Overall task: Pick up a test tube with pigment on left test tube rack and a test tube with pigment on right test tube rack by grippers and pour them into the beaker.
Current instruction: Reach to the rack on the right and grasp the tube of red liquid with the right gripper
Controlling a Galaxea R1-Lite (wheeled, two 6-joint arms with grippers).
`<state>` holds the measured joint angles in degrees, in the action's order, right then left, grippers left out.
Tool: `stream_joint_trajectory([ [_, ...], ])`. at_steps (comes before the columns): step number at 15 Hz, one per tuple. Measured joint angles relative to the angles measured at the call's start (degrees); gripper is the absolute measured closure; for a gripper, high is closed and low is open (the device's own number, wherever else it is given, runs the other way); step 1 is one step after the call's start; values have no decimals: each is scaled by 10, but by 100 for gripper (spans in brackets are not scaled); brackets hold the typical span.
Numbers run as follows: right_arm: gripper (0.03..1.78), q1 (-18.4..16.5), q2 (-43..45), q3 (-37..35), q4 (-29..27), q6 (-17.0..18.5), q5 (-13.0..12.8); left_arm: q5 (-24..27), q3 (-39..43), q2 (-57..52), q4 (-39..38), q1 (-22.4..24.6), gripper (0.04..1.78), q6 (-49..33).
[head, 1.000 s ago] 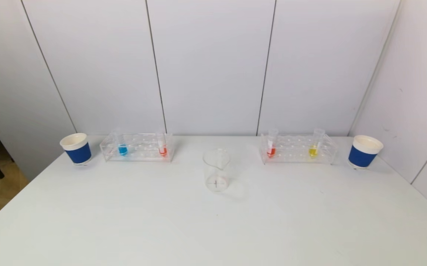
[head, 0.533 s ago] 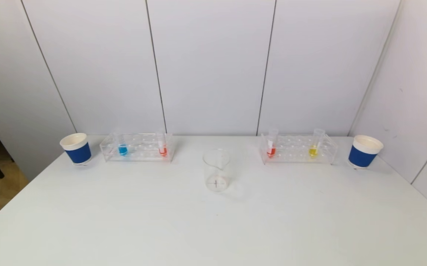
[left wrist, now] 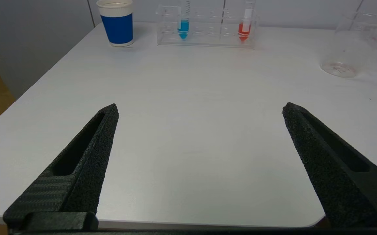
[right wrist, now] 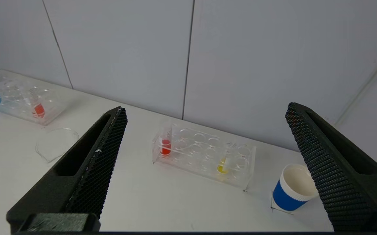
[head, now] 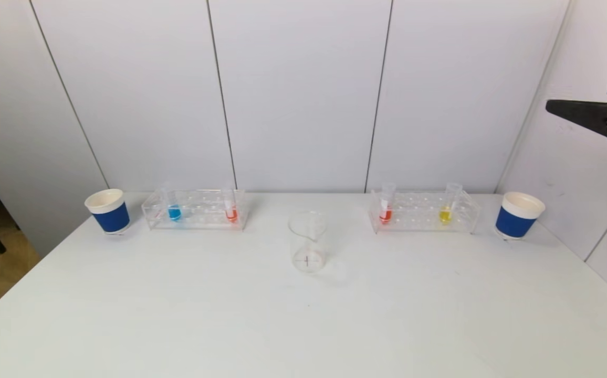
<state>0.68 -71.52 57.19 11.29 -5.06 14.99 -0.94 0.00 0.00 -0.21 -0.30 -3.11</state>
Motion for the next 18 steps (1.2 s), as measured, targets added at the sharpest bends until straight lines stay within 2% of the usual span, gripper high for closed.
stream_joint_trajectory([
  [4, 4, 0, -51, 1, 13, -5, 47, 0, 0, 0, 0, 0, 6, 0],
  [6, 4, 0, -74, 5, 14, -7, 51, 0, 0, 0, 0, 0, 6, 0],
  [9, 4, 3, -106, 1, 32, -7, 51, 0, 0, 0, 0, 0, 6, 0],
  [13, 4, 21, -149, -62, 149, -5, 45, 0, 0, 0, 0, 0, 6, 0],
  [15, 4, 40, -170, -93, 212, -2, 34, 0, 0, 0, 0, 0, 6, 0],
  [18, 4, 70, -202, -113, 258, 0, 5, 0, 0, 0, 0, 0, 6, 0],
])
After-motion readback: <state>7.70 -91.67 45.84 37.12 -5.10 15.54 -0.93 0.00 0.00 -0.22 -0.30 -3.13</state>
